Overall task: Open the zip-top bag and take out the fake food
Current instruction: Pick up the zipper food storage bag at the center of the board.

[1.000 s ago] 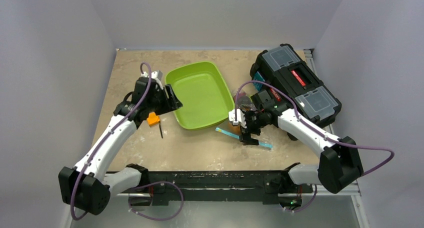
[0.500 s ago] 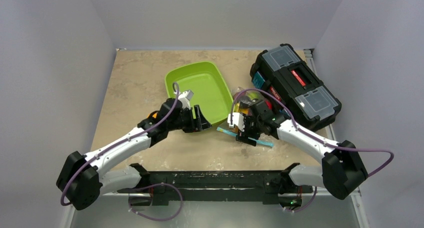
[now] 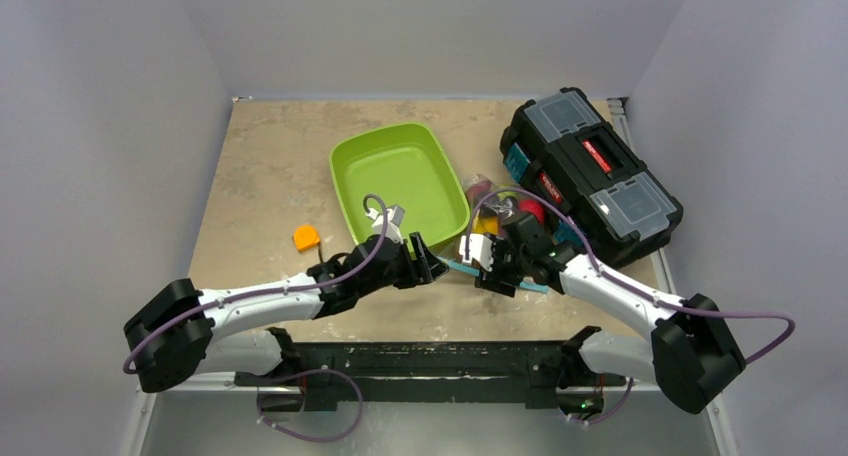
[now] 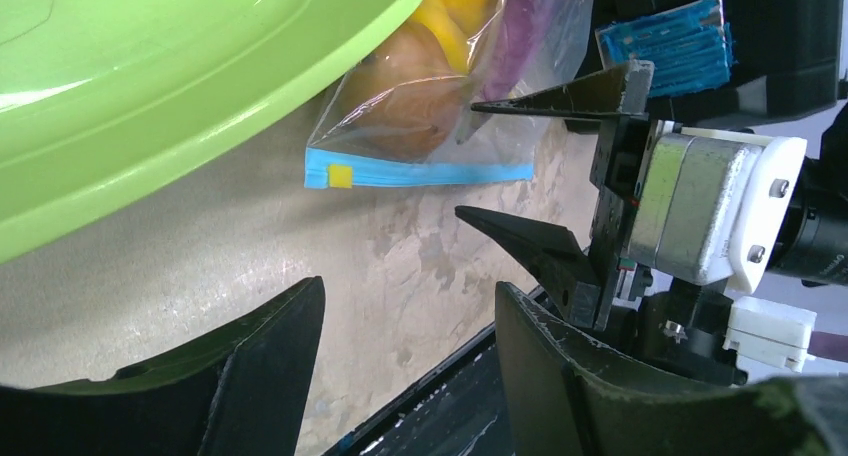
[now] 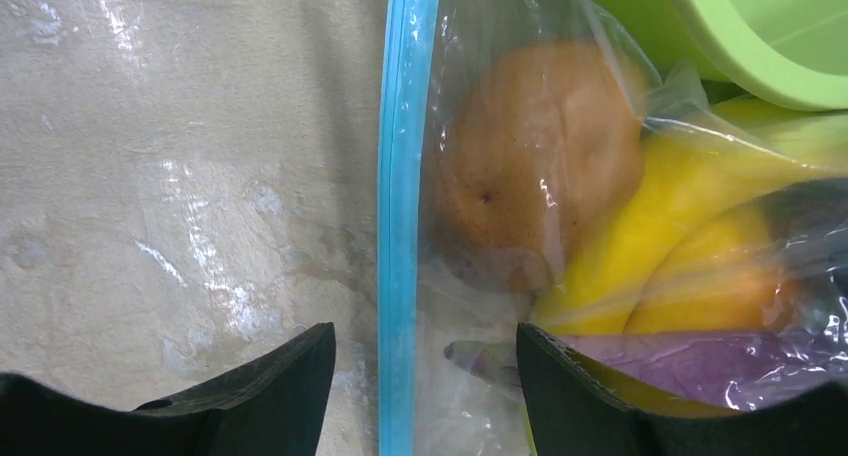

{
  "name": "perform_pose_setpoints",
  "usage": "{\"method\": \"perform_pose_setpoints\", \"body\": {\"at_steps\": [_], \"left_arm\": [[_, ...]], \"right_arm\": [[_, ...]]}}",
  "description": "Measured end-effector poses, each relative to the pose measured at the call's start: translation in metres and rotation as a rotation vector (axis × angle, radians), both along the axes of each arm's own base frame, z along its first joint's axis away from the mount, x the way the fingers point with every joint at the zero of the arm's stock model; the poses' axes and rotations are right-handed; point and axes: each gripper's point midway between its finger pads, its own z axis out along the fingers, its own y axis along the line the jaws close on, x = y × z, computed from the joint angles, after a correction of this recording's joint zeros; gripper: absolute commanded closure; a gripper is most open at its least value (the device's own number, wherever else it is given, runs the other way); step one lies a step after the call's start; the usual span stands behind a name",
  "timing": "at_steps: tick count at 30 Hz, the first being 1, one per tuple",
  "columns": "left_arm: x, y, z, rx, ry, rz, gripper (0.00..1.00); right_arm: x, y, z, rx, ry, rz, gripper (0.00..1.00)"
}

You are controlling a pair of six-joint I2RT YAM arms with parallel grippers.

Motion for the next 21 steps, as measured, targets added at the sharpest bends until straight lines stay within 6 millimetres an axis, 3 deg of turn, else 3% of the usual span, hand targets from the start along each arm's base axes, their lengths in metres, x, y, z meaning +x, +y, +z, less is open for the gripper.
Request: {"method": "perform_pose_setpoints", "body": {"at_steps": [11, 14, 18, 21], "left_arm": [[-0.021, -0.018, -0.004, -0.014, -0.065, 0.031, 0.38], [-0.029, -0.013, -0.012, -0.01, -0.088, 0.038, 0.38], [-0.046, -0.004, -0.026, 0.029, -0.128, 0.025, 0.38], [-0.058, -0.003, -0.025, 0.05, -0.171, -0.008, 0.38]], "right_arm": [[-0.003, -0.013, -0.021, -0.036, -0.08, 0.001, 0.43], [0.001, -0.013, -0.021, -0.034, -0.113, -0.002, 0.54], [0.005, -0.015, -0.024, -0.055, -0.139, 0.002, 0.83], [0.004, -0.017, -0.027, -0.064, -0.142, 0.011, 0.96]]}}
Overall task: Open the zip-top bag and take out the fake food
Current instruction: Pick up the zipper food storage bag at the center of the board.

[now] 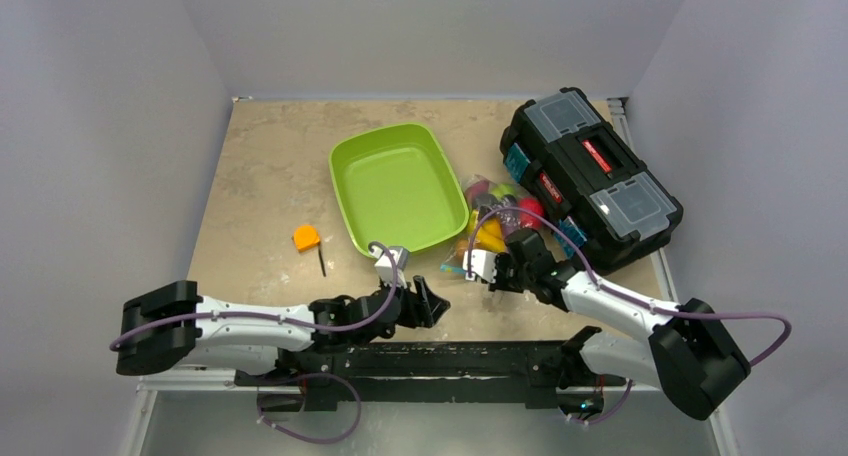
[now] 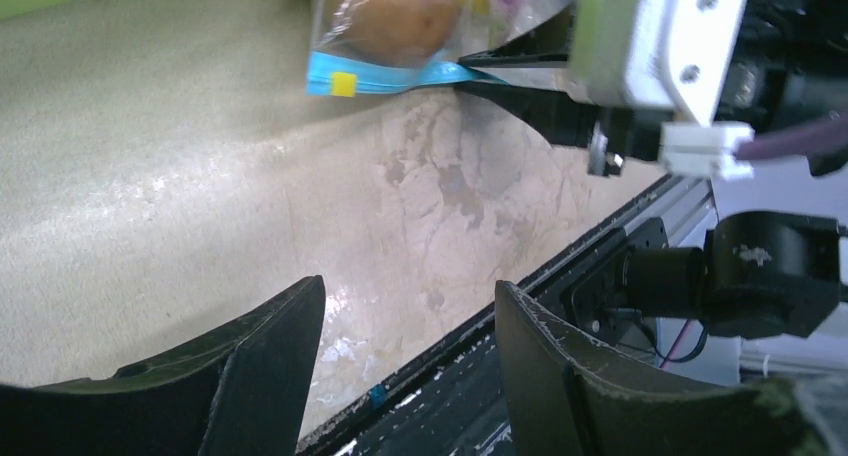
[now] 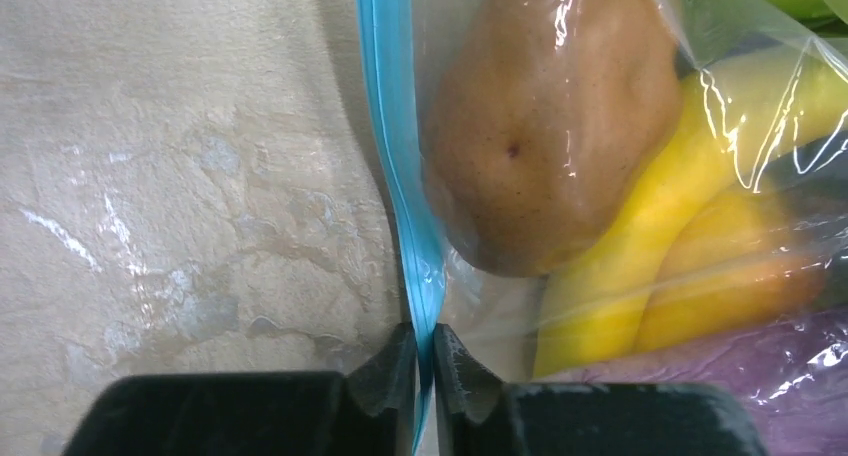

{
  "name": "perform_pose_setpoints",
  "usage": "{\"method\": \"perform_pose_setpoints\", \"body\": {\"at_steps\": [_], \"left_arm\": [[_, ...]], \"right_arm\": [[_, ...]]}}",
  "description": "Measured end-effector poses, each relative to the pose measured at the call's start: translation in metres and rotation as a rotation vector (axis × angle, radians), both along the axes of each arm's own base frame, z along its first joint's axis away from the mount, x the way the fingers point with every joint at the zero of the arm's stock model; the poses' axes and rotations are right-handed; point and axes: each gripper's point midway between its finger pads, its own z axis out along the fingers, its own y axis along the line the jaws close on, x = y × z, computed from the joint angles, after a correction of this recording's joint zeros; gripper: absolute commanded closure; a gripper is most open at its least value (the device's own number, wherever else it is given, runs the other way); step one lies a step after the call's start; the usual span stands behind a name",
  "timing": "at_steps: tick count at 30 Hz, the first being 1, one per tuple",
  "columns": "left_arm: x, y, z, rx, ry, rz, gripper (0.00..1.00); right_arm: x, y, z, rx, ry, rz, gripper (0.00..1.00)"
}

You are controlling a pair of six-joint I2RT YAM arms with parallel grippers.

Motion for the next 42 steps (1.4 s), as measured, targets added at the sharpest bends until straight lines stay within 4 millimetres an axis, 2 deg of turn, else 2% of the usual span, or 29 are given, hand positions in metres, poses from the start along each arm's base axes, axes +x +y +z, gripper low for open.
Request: {"method": "perform_pose_setpoints", "body": {"at_steps": [2, 5, 9, 13, 19, 23, 27, 32, 35, 39, 42], "left_arm": [[-0.011, 0.0, 0.005, 0.012, -0.028, -0.027, 0.39], [-0.025, 0.005, 0.012, 0.03, -0.057, -0.059, 0.39], [-0.03, 0.016, 0.024, 0.057, -0.119, -0.09, 0.4], [-0.032, 0.031, 0.047, 0.139, -0.281, -0.202, 0.39], [-0.031, 0.055, 0.097, 0.242, -0.578, -0.35, 0.33], [-0.025, 0.066, 0.117, 0.306, -0.772, -0.394, 0.3], [-0.02, 0.063, 0.12, 0.391, -0.89, -0.438, 0.28], [-0.013, 0.048, 0.113, 0.517, -0.966, -0.499, 0.27], [-0.003, 0.046, 0.115, 0.516, -0.971, -0.482, 0.28], [0.028, 0.061, 0.142, 0.393, -0.966, -0.319, 0.27], [0.039, 0.063, 0.161, 0.295, -0.98, -0.268, 0.27]], "right_arm": [[-0.001, -0.001, 0.001, 0.0, -0.002, 0.002, 1.0], [-0.009, -0.002, 0.003, 0.008, 0.031, 0.008, 1.0], [-0.018, 0.003, 0.02, 0.036, 0.112, 0.03, 1.0], [-0.022, 0.015, 0.059, 0.073, 0.161, 0.081, 1.0], [-0.029, 0.028, 0.127, 0.143, 0.159, 0.163, 1.0], [-0.031, 0.032, 0.169, 0.198, 0.159, 0.183, 1.0], [-0.023, 0.027, 0.2, 0.26, 0.134, 0.151, 1.0], [-0.025, 0.022, 0.202, 0.288, 0.167, 0.126, 1.0], [-0.029, 0.018, 0.204, 0.298, 0.192, 0.115, 1.0], [-0.025, 0.015, 0.228, 0.345, 0.165, 0.097, 1.0], [-0.02, 0.015, 0.248, 0.391, 0.132, 0.09, 1.0]]}}
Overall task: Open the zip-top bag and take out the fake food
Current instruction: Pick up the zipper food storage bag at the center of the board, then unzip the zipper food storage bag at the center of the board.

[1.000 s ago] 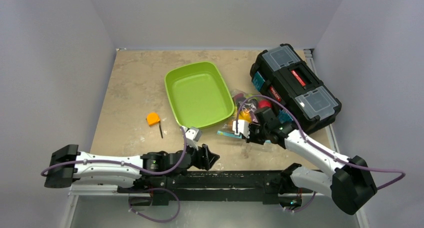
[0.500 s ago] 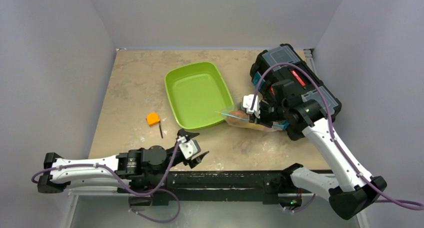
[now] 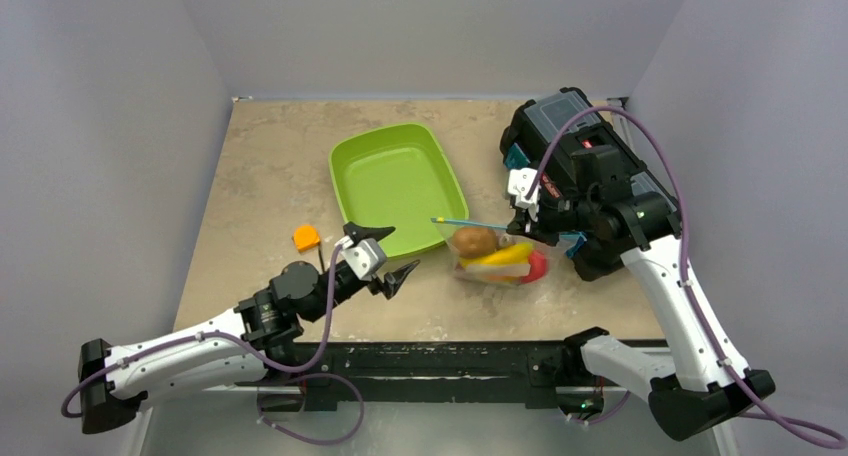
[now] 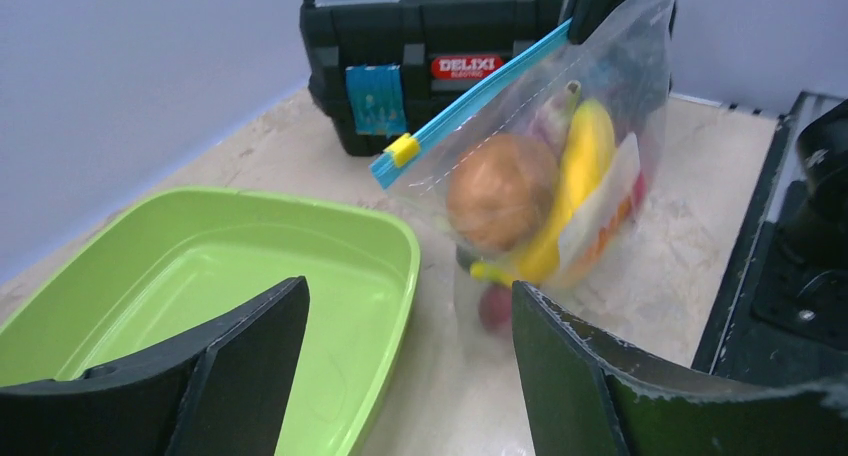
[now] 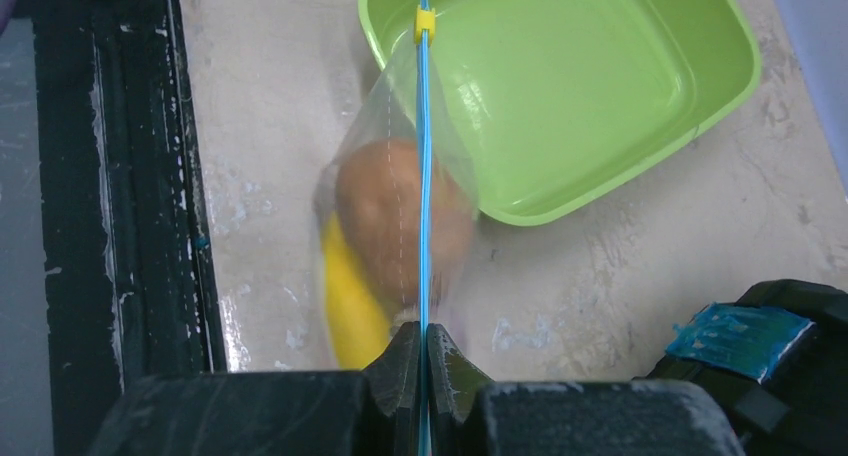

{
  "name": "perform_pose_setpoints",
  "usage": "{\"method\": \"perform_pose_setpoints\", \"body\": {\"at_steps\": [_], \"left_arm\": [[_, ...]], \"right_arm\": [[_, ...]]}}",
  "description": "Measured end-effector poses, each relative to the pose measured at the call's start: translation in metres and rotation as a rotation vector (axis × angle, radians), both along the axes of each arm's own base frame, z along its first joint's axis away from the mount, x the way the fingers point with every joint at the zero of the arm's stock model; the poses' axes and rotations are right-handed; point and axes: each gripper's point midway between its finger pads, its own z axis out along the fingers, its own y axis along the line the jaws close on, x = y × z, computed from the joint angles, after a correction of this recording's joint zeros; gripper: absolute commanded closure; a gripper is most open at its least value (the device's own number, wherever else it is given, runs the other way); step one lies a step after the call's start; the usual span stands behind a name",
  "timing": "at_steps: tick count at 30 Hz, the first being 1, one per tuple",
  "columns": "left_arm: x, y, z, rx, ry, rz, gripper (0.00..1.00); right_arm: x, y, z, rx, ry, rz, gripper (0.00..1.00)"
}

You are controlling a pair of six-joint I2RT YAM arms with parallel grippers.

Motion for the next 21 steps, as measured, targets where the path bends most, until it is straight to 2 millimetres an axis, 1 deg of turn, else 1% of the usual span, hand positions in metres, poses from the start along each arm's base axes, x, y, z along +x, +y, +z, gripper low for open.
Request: {"method": "perform_pose_setpoints", "body": {"at_steps": [2, 4, 6, 8, 10, 11, 13, 15, 18, 21], "left_arm": [[0.001, -0.01, 0.004, -0.03, 0.002, -0.037, 0.27], [0.001, -0.023, 0.0, -0.038, 0.016, -0.077, 0.27], [0.001, -0.037, -0.006, -0.045, 0.042, -0.117, 0.28], [0.002, -0.052, -0.02, -0.041, 0.085, -0.158, 0.28], [0.004, -0.059, -0.028, -0.039, 0.117, -0.174, 0.29], [0.005, -0.06, -0.029, -0.048, 0.129, -0.175, 0.29], [0.008, -0.058, -0.024, -0.1, 0.139, -0.169, 0.29], [0.016, -0.049, -0.021, -0.167, 0.147, -0.145, 0.29], [0.024, -0.04, -0.031, -0.212, 0.184, -0.115, 0.3], [0.022, -0.045, -0.035, -0.232, 0.217, -0.138, 0.29]], "right_arm": [[0.001, 0.0, 0.005, 0.019, 0.0, -0.01, 1.0], [0.001, 0.0, 0.006, 0.032, 0.01, -0.014, 1.0], [0.001, 0.0, 0.006, 0.038, 0.014, -0.016, 1.0], [0.0, 0.002, 0.004, 0.049, 0.019, -0.01, 1.0], [-0.003, 0.003, -0.003, 0.053, 0.04, -0.007, 1.0], [-0.004, 0.003, -0.007, 0.052, 0.053, -0.007, 1.0], [-0.007, 0.002, -0.015, 0.051, 0.076, -0.009, 1.0], [-0.008, 0.002, -0.019, 0.057, 0.082, -0.006, 1.0], [-0.011, 0.001, -0.026, 0.058, 0.089, -0.006, 1.0], [-0.014, 0.001, -0.031, 0.058, 0.1, -0.003, 1.0]]}}
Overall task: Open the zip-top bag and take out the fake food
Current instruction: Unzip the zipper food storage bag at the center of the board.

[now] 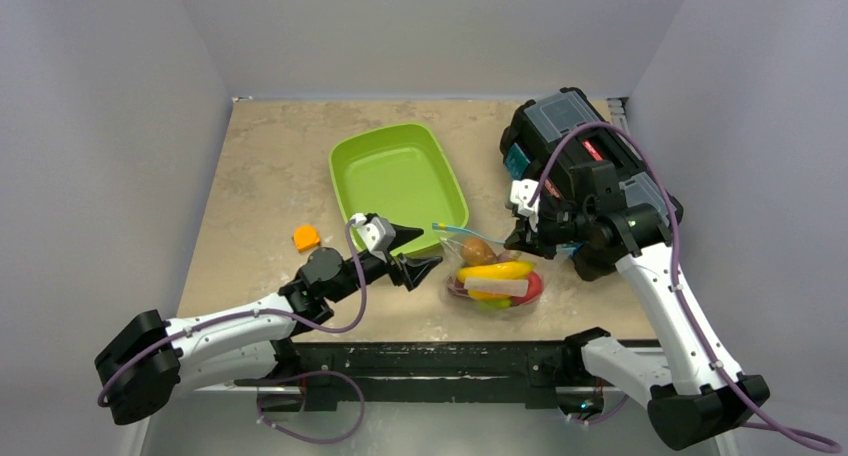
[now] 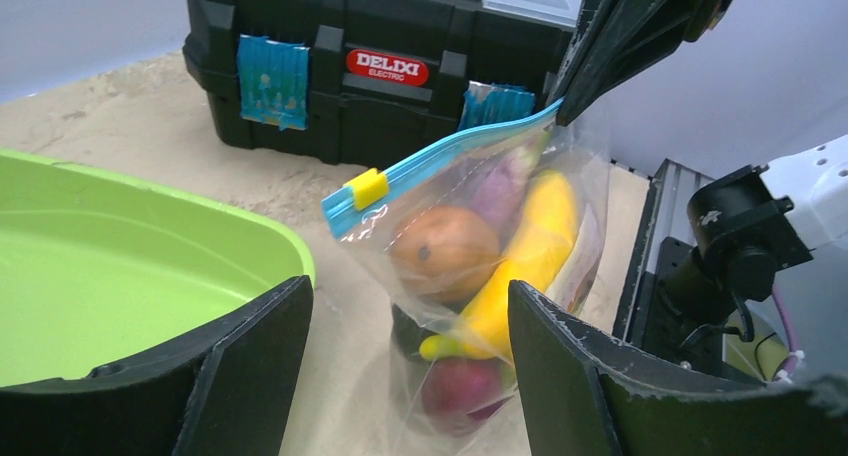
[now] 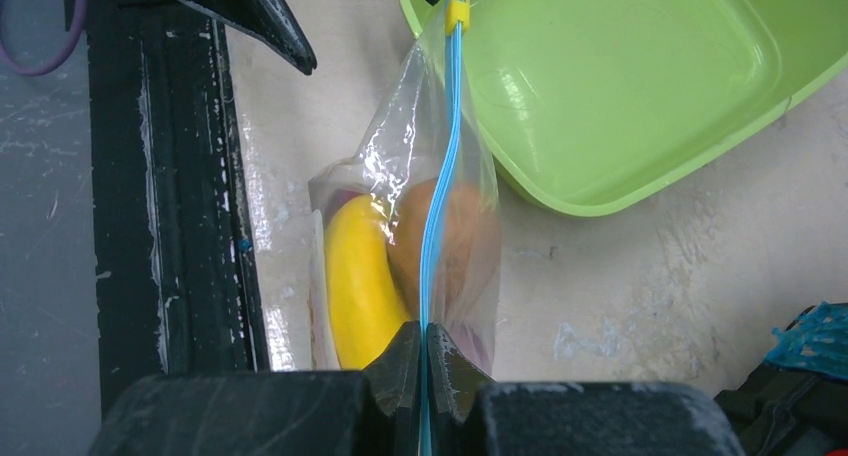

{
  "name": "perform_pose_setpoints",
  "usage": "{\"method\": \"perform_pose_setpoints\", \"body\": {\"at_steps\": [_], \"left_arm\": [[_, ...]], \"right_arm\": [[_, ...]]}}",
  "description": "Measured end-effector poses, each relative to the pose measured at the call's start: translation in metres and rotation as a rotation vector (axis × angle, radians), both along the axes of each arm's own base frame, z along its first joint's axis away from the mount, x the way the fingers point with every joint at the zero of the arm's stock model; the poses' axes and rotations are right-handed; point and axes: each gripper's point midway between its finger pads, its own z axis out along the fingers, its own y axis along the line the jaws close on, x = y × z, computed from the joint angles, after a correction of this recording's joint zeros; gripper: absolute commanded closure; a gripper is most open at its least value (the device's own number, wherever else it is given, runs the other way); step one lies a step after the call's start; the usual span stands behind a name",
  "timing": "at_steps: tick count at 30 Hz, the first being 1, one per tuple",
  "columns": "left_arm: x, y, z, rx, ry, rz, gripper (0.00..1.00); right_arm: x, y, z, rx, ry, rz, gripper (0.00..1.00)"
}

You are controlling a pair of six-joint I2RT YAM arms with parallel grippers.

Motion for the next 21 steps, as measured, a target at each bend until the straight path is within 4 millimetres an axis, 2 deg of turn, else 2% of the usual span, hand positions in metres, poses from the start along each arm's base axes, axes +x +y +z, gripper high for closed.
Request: {"method": "perform_pose_setpoints", "body": {"at_steps": [11, 17, 21], "left_arm": [[0.0, -0.007, 0.001, -0.086, 0.034, -0.041, 0.29], [0.0, -0.011, 0.005, -0.129, 0.047, -0.063, 0.31], [-0.004, -0.017, -0.006, -0.11, 0.077, -0.106, 0.37]], "right_arm": [[-0.009, 0.004, 0.002, 0.021, -0.003, 0.066, 1.0], [-0.012, 0.008, 0.013, 0.045, -0.016, 0.111, 1.0], [-0.012, 0.009, 0.013, 0.053, -0.01, 0.116, 1.0]]}}
